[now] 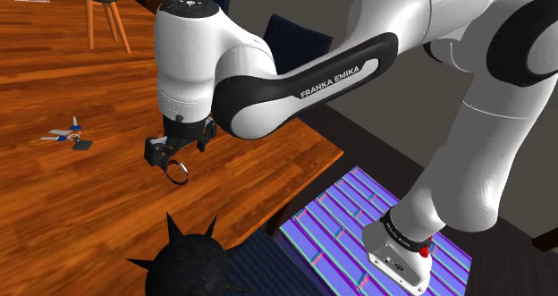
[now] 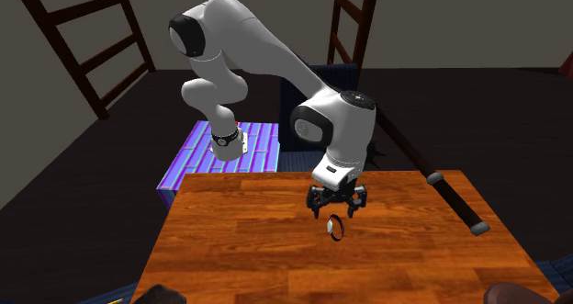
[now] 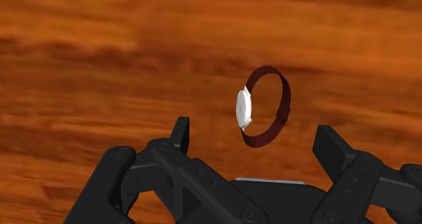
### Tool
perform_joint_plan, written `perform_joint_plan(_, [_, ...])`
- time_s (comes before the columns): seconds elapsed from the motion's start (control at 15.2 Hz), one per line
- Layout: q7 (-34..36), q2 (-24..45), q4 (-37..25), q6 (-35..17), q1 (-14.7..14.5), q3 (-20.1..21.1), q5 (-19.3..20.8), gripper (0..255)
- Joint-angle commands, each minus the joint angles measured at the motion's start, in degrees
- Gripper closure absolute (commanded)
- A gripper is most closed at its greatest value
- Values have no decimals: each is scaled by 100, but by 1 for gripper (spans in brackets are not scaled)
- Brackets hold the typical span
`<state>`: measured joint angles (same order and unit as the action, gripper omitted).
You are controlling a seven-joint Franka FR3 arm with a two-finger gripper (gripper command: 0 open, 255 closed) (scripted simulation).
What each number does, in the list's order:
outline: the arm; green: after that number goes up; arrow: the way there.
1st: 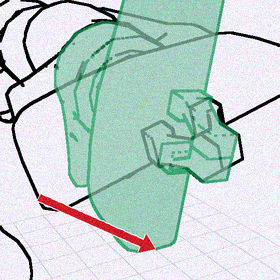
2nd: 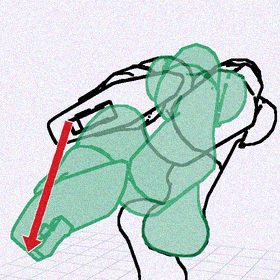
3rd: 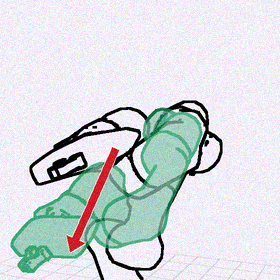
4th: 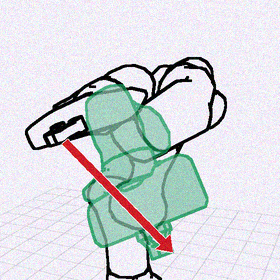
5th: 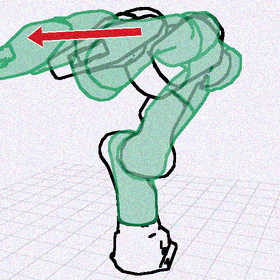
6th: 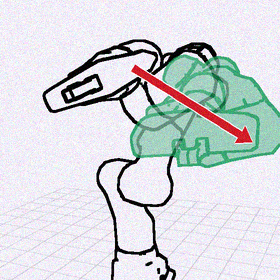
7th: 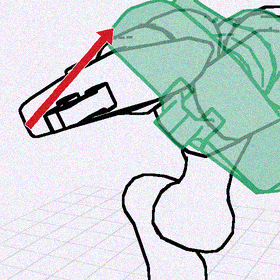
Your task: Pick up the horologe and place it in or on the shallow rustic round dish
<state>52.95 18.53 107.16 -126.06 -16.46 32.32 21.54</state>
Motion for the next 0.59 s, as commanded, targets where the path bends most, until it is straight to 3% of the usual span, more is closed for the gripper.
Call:
perform_joint_plan(0.0, [55, 129, -1, -106, -28, -45, 97, 0])
perform_joint_plan(0.53, [93, 203, 23, -191, -44, -76, 158, 0])
